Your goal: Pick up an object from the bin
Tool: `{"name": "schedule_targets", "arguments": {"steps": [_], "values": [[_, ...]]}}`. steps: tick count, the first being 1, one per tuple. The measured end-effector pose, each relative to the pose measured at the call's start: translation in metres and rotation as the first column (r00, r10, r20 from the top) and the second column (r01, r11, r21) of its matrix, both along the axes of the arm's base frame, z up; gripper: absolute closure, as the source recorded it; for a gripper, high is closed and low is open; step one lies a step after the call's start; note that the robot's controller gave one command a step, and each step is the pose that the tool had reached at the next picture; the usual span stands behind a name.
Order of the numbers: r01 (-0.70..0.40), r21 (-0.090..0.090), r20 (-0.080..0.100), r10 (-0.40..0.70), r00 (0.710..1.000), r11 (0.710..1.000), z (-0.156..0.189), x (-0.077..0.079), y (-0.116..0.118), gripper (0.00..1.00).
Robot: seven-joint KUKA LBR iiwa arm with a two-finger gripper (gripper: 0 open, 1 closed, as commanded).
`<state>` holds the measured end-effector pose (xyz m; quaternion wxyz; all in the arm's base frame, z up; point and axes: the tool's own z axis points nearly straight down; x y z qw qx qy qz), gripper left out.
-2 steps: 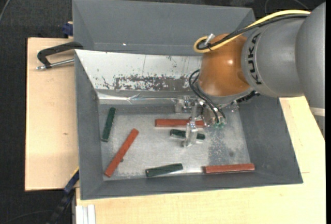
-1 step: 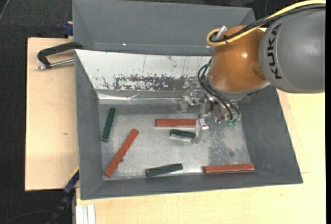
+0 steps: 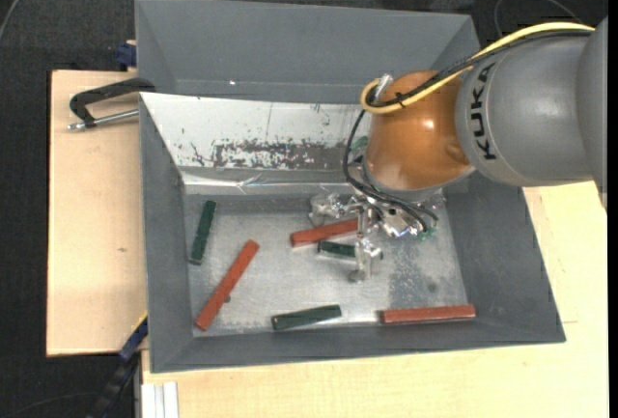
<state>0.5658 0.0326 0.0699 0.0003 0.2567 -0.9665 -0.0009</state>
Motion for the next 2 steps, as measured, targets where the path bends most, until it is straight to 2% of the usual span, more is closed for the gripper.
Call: {"name": "schedule_targets", "arguments": {"steps": [1, 2], "values": [[0.003, 0.0, 0.003, -0.003, 1.0, 1.0, 0.001, 0.001, 0.0, 1.0], [-0.022, -0.001, 0.016, 0.022, 1.0, 1.0, 0.129, 0.006, -0.021, 1.0]]}}
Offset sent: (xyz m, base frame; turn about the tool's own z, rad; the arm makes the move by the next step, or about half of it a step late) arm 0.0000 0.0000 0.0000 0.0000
